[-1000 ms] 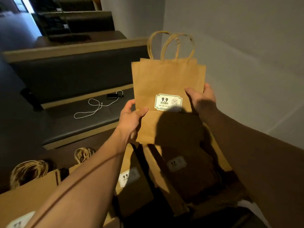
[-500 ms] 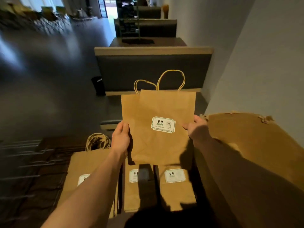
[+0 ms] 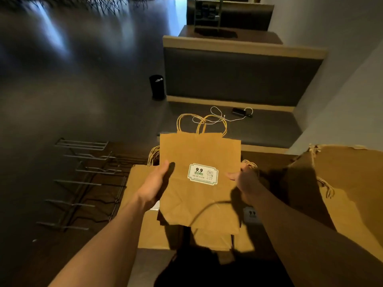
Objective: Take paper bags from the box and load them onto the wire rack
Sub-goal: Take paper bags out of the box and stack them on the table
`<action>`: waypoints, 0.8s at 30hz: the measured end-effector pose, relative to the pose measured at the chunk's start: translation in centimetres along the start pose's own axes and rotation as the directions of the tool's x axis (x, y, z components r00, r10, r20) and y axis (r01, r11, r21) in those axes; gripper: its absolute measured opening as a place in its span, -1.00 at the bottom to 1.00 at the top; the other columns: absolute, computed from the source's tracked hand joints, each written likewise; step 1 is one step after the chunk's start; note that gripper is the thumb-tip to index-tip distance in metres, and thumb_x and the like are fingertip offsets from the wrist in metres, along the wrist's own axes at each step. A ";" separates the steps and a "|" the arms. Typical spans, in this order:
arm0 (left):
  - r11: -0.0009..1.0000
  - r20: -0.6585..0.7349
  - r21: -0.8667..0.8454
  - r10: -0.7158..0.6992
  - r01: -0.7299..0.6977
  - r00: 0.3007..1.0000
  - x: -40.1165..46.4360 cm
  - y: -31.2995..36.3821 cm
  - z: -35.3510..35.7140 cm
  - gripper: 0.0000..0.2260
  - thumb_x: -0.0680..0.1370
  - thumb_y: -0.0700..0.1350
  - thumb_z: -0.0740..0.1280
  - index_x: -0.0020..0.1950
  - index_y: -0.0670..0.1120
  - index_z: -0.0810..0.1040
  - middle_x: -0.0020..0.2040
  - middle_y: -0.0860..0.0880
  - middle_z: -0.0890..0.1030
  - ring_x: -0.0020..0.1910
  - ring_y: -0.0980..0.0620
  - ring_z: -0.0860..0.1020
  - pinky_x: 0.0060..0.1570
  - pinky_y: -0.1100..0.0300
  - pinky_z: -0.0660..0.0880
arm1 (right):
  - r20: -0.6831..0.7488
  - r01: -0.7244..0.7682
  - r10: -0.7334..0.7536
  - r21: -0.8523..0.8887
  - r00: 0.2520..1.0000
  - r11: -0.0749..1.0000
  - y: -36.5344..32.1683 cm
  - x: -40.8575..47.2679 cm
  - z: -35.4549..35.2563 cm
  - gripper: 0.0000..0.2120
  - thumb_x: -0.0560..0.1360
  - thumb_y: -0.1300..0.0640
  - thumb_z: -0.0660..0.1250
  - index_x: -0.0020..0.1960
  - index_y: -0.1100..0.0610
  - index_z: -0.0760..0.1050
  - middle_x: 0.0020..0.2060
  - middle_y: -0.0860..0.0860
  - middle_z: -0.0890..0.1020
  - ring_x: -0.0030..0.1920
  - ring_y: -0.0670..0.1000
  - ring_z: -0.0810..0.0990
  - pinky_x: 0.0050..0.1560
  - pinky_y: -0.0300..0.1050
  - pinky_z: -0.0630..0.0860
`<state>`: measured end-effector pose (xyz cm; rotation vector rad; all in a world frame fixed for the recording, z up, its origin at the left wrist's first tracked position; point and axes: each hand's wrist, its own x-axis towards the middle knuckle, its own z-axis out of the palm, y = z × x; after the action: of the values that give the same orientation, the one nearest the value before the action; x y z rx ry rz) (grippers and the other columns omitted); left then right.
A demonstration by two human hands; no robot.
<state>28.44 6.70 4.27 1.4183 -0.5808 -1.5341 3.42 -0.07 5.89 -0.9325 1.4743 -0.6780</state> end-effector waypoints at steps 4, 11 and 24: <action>0.963 -0.160 0.269 0.022 0.023 0.987 -0.1 -1.9 -2.1 -0.83 0.61 -0.13 0.34 0.20 -0.02 0.50 0.20 -0.12 0.64 0.12 -0.09 0.63 0.27 -0.09 0.50 | 0.066 0.013 -0.006 -0.104 0.998 0.995 0.5 -0.5 3.5 -0.77 0.55 0.38 0.29 0.19 0.25 0.47 0.08 0.14 0.62 -0.11 0.00 0.58 -0.15 -0.20 0.52; 0.790 -0.400 0.595 0.133 0.146 0.907 -0.9 -3.2 -6.6 -0.55 0.61 -0.06 0.32 0.47 -0.13 0.36 0.35 -0.10 0.53 0.37 -0.15 0.46 0.36 0.03 0.36 | 0.049 -0.151 0.169 -0.254 0.984 0.955 2.6 -0.9 10.3 -0.54 0.57 0.22 0.33 0.41 0.23 0.28 0.29 0.03 0.42 0.32 0.18 0.44 0.29 0.03 0.44; 0.751 -0.541 0.523 -0.073 0.403 0.838 0.1 -6.5 -10.5 -0.46 0.64 0.06 0.23 0.51 -0.21 0.23 0.43 -0.24 0.42 0.41 -0.24 0.38 0.33 0.01 0.32 | 0.003 -0.248 0.295 -0.532 0.955 0.810 6.9 -1.1 16.8 -0.49 0.59 0.12 0.18 0.51 0.17 0.19 0.40 0.14 0.39 0.36 0.18 0.40 0.35 0.00 0.38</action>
<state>36.31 12.07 -3.52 2.4003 -0.6228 -1.1186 18.85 6.14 -1.55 -1.1138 1.7101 -0.0046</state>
